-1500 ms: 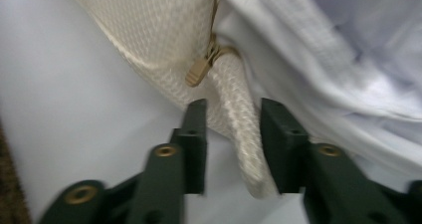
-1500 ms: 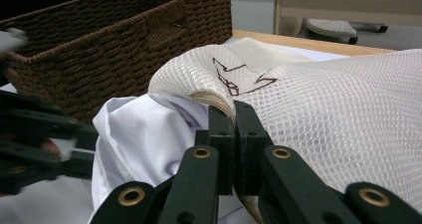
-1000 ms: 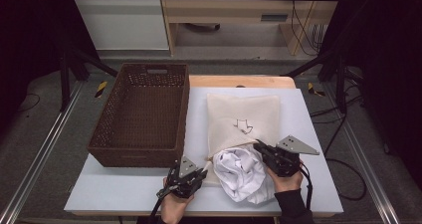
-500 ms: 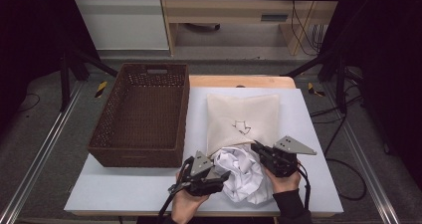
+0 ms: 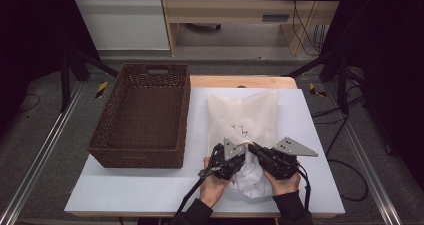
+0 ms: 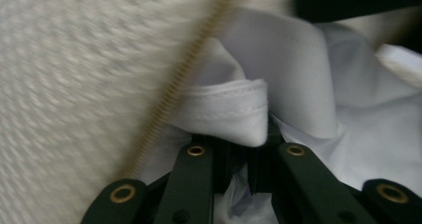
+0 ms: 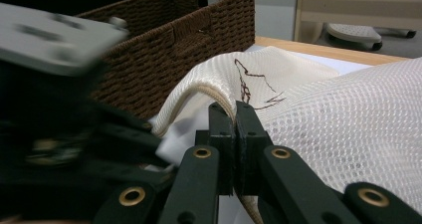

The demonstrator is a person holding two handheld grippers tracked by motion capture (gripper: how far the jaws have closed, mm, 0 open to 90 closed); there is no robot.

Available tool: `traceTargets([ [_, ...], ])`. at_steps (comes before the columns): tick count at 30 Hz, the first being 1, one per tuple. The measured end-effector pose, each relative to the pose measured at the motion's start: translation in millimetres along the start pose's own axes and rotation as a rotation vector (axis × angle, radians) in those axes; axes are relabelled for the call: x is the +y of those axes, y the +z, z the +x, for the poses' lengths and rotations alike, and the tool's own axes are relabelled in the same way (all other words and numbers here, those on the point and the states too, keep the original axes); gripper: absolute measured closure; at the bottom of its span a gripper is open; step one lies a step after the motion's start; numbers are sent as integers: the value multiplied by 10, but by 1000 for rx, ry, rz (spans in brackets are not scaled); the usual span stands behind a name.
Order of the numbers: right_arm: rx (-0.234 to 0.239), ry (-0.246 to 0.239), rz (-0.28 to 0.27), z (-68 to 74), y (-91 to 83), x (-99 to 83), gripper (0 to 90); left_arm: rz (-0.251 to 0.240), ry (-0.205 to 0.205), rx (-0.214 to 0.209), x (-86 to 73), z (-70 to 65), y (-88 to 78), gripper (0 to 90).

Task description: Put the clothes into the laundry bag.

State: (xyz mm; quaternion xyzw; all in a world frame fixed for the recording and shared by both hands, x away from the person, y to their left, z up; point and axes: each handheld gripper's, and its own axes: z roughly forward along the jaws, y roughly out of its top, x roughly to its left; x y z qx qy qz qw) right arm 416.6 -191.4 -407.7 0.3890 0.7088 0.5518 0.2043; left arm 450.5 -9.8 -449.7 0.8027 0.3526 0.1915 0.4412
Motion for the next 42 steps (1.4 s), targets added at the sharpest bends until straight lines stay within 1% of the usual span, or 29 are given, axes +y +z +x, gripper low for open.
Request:
traceTargets([
  [1,-3,-3,2,-4,-17,-6,883,12,-23,23,3,89,103,817],
  [2,-3,-3,2,-4,-17,-6,883,12,-23,23,3,89,103,815],
  [3,-18,-6,18,-10,-1,-20,883,7,-5,47,20,97,120,806],
  [5,-21,-1,25,-23,9,-31,883,4,6,58,20,80,96,790],
  [6,-27,8,28,-40,21,-41,883,0,8,56,17,71,68,754],
  [7,-31,14,30,-60,14,-49,882,-14,3,24,3,67,-44,638],
  [8,-31,14,30,-60,14,-49,882,-14,3,24,3,67,-44,580],
  [9,-34,15,27,-71,7,-49,882,-21,-7,7,-3,65,-113,580],
  [10,-37,15,23,-78,-5,-41,882,-29,3,-16,-15,47,-284,478],
  [11,-39,15,22,-77,-7,-39,881,-36,13,-28,-22,29,-371,442],
  [12,-39,15,22,-77,-7,-39,881,-36,13,-28,-22,29,-371,382],
  [14,-37,13,24,-78,-2,-37,882,-53,26,-69,-40,-9,-549,361],
  [15,-40,14,25,-75,0,-36,881,-56,29,-102,-73,-52,-683,317],
  [17,-40,14,25,-74,-2,-34,881,-55,37,-112,-108,-80,-727,309],
  [18,-43,13,22,-72,-3,-33,881,-46,38,-115,-135,-95,-732,305],
  [19,-43,13,22,-68,-5,-32,881,5,50,-111,-215,-134,-667,293],
  [20,-43,12,22,-68,-4,-33,881,33,53,-101,-260,-152,-600,293],
  [21,-43,12,22,-68,-4,-33,881,33,53,-101,-260,-152,-600,291],
  [22,-42,10,26,-64,3,-35,881,69,40,-118,-335,-178,-460,281],
  [23,-41,8,26,-61,5,-37,881,75,34,-128,-363,-190,-398,282],
  [25,-39,8,29,-64,9,-41,881,90,32,-123,-400,-226,-289,283],
  [27,-36,12,27,-66,11,-43,881,98,30,-125,-409,-242,-238,286],
  [29,-33,14,30,-64,20,-46,881,120,15,-126,-431,-278,-93,388],
  [33,-31,9,31,-53,29,-46,881,101,3,-134,-366,-288,-75,683],
  [34,-31,10,31,-54,26,-45,881,101,3,-134,-366,-288,-75,717],
  [36,-32,12,29,-56,23,-43,881,85,19,-121,-315,-299,-93,743],
  [40,-31,10,20,-50,-8,-23,882,43,22,-104,-193,-289,-124,771],
  [41,-27,11,19,-48,-14,-20,882,28,29,-93,-116,-272,-141,773],
  [42,-27,11,19,-48,-14,-20,882,28,29,-93,-116,-272,-141,774],
])
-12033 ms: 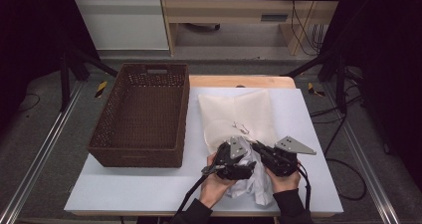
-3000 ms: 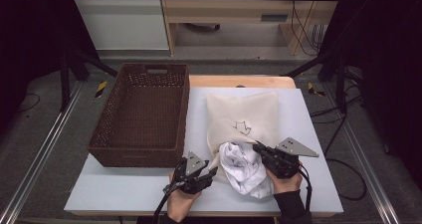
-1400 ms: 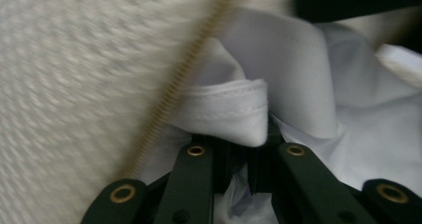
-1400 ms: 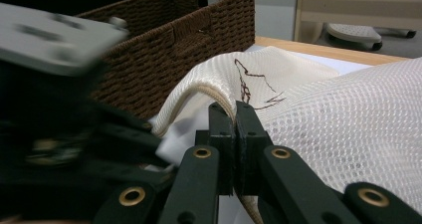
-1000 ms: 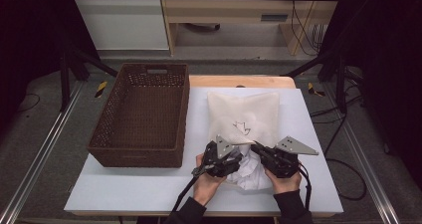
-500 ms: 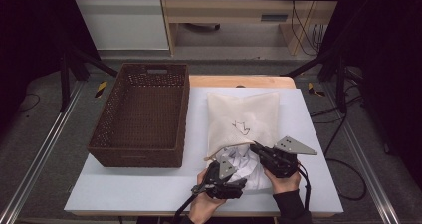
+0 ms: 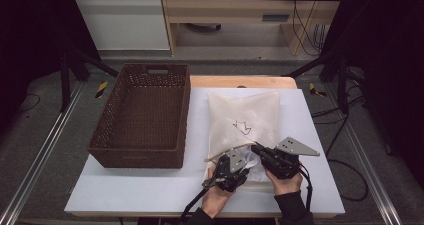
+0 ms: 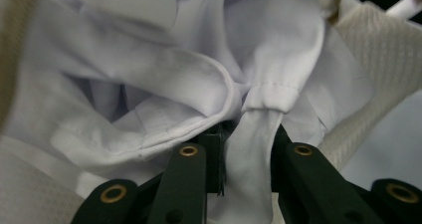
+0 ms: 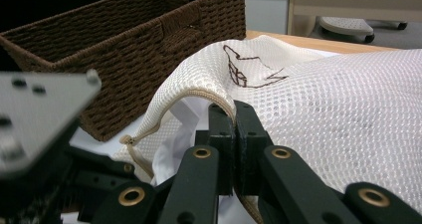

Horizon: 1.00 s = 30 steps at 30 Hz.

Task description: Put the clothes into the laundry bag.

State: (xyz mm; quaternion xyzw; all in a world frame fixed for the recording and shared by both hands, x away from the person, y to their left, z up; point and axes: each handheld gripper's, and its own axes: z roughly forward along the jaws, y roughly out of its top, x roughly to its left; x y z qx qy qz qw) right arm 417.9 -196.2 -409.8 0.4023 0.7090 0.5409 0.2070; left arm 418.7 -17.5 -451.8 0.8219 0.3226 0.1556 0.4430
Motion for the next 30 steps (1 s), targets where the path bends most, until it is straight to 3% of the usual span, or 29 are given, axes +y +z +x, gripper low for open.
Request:
traceTargets([
  [2,1,1,-3,0,-9,3,882,-13,-17,17,84,44,10,776],
  [3,1,5,-5,-1,-13,3,882,-3,-1,59,132,97,95,780],
  [4,1,5,-5,-1,-13,3,882,-3,-1,59,132,97,95,779],
  [5,-3,4,1,0,-14,-3,882,26,-7,115,99,174,264,775],
  [6,-3,4,1,0,-14,-3,882,26,-7,115,99,174,264,770],
  [7,-9,7,6,-1,-10,-9,882,53,-12,140,43,235,375,770],
  [8,-18,8,17,-10,-1,-22,882,57,-23,138,3,272,421,758],
  [10,-20,9,25,-35,18,-44,882,15,-69,102,-55,315,393,732],
  [12,-19,15,32,-59,29,-61,882,-4,-68,80,-65,292,326,619],
  [17,-25,15,29,-61,29,-65,880,-9,-4,66,-73,160,107,428],
  [20,-25,21,24,-73,27,-63,879,-14,3,51,-88,123,30,403],
  [22,-26,28,20,-79,24,-64,879,-20,1,46,-106,106,-21,418],
  [23,-30,22,20,-75,16,-62,878,-25,6,31,-123,106,-28,529],
  [25,-30,25,18,-71,23,-59,879,-17,4,29,-127,114,-10,644],
  [26,-30,25,18,-71,23,-59,879,-13,-4,13,-129,129,20,644],
  [28,-29,26,21,-70,34,-64,880,4,-10,4,-133,149,104,764],
  [30,-27,27,24,-72,35,-64,880,36,-8,1,-141,154,225,781],
])
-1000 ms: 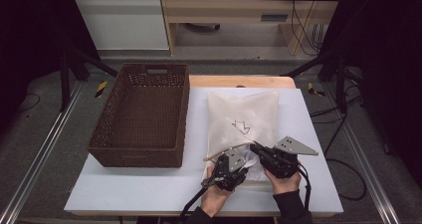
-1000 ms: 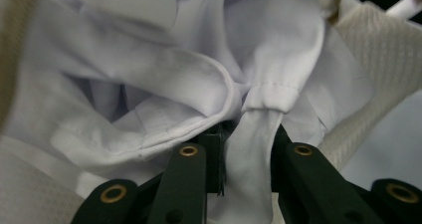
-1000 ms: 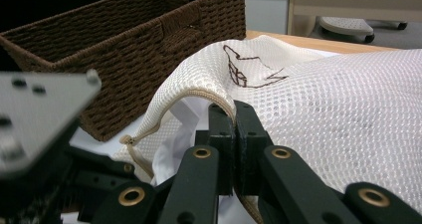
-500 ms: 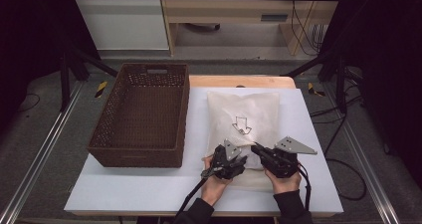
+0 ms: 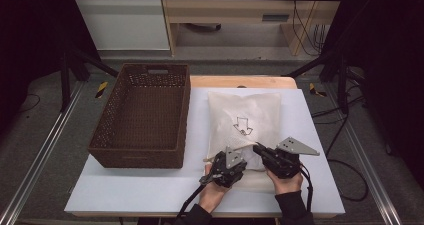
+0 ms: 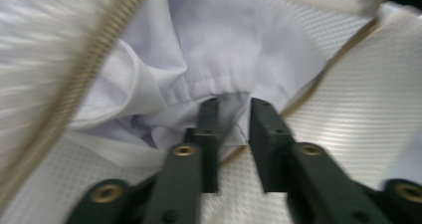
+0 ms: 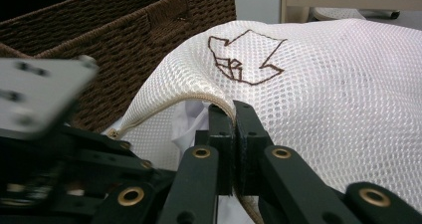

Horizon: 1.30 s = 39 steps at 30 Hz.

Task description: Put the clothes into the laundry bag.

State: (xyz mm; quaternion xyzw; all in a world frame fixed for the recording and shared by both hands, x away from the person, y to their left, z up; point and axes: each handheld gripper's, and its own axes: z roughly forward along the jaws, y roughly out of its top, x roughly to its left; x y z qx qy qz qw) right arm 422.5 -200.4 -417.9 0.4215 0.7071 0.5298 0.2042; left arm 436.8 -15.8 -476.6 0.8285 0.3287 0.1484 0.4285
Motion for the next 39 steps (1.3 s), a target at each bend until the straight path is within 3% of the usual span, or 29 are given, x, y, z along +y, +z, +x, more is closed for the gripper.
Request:
traceTargets([
  [1,2,2,-2,-8,1,-2,880,14,24,16,-4,-16,84,811],
  [5,0,9,7,-23,5,-17,881,16,26,14,34,-26,149,839],
  [8,2,22,7,-39,10,-23,882,45,61,42,116,-33,239,866],
  [10,1,27,5,-37,13,-24,882,49,57,40,145,-15,272,870],
  [11,-7,27,5,-36,16,-27,882,47,33,41,195,33,335,875],
  [12,-7,27,5,-36,16,-27,882,47,33,41,195,33,335,876],
  [15,-13,41,10,-60,19,-44,882,34,47,93,219,36,397,875],
  [18,-12,50,10,-77,18,-48,882,32,52,98,214,17,379,864],
  [22,-15,45,3,-80,6,-42,881,15,44,56,172,-56,150,738],
  [25,-12,38,-2,-69,-3,-42,877,-26,54,12,133,-83,-154,640],
  [28,-9,23,2,-50,-28,-37,868,-61,62,28,69,-37,-431,576],
  [29,-1,33,11,-56,-38,-46,860,-74,57,69,1,32,-606,526],
  [30,1,35,13,-55,-42,-60,857,-74,57,69,1,32,-606,504],
  [31,5,31,20,-57,-46,-77,852,-73,21,83,-90,122,-728,486],
  [34,9,28,31,-54,-41,-109,827,-87,8,111,-196,196,-812,457],
  [39,7,3,80,7,-30,-206,672,-109,-23,112,-345,346,-1014,388],
])
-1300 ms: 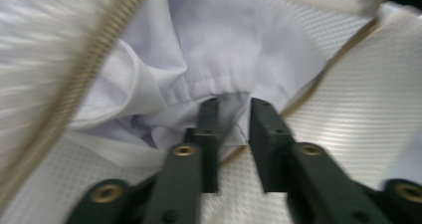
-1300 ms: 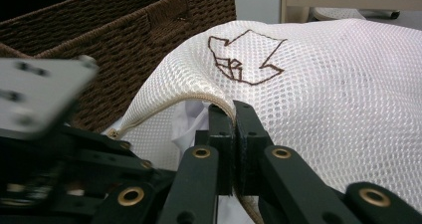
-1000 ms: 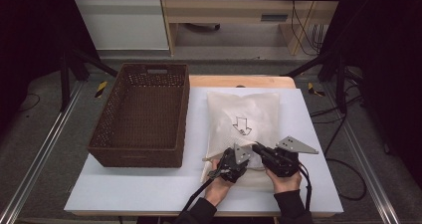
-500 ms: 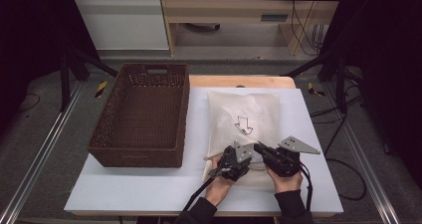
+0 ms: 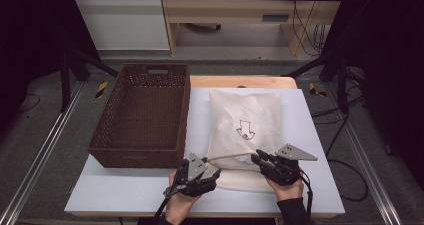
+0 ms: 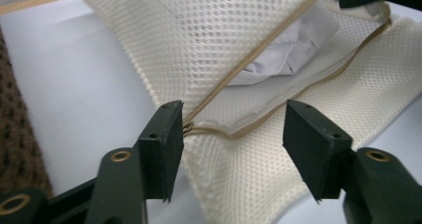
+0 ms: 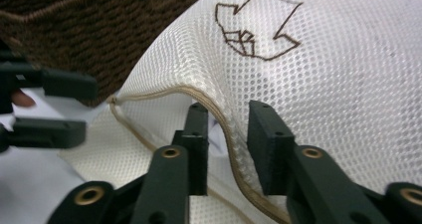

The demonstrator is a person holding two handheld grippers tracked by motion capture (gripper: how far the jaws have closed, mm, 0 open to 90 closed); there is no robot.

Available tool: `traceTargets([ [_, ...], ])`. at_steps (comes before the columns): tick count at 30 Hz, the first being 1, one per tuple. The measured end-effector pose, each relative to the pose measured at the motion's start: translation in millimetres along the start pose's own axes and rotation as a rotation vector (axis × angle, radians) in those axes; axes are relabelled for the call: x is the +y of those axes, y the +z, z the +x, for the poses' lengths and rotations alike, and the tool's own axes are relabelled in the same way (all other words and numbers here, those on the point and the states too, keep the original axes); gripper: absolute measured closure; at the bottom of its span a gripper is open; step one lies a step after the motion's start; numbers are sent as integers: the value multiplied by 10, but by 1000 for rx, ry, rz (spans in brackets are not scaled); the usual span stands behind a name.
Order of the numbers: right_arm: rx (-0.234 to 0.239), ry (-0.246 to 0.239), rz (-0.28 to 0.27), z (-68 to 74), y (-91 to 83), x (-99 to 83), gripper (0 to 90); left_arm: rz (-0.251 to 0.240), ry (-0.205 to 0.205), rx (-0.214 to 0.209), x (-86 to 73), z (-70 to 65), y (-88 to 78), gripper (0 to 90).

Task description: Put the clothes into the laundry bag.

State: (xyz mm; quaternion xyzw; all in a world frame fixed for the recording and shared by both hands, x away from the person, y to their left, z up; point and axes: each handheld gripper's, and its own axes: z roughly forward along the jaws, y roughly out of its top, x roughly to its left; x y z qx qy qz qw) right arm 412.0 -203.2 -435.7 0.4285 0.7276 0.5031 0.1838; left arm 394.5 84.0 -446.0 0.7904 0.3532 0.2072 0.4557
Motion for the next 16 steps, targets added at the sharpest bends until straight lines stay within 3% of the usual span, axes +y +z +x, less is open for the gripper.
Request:
traceTargets([
  [2,4,11,6,5,0,-19,644,-8,-7,9,-18,31,-35,376],
  [3,9,18,21,9,4,-60,556,-7,-24,11,-55,80,-67,350],
  [5,8,13,31,13,7,-83,510,-12,-35,8,-85,96,-72,346],
  [6,14,-22,30,26,6,-134,427,-5,-38,13,-142,130,-71,335],
  [7,14,-22,30,26,6,-134,427,-5,-38,13,-142,130,-71,326],
  [9,22,-75,-3,64,-28,-163,314,11,-61,8,-199,180,-54,311],
  [13,9,-83,-57,108,-120,-130,220,30,-59,8,-226,214,-50,288],
  [16,-19,-82,-70,101,-163,-114,216,37,-66,18,-240,252,-63,278],
])
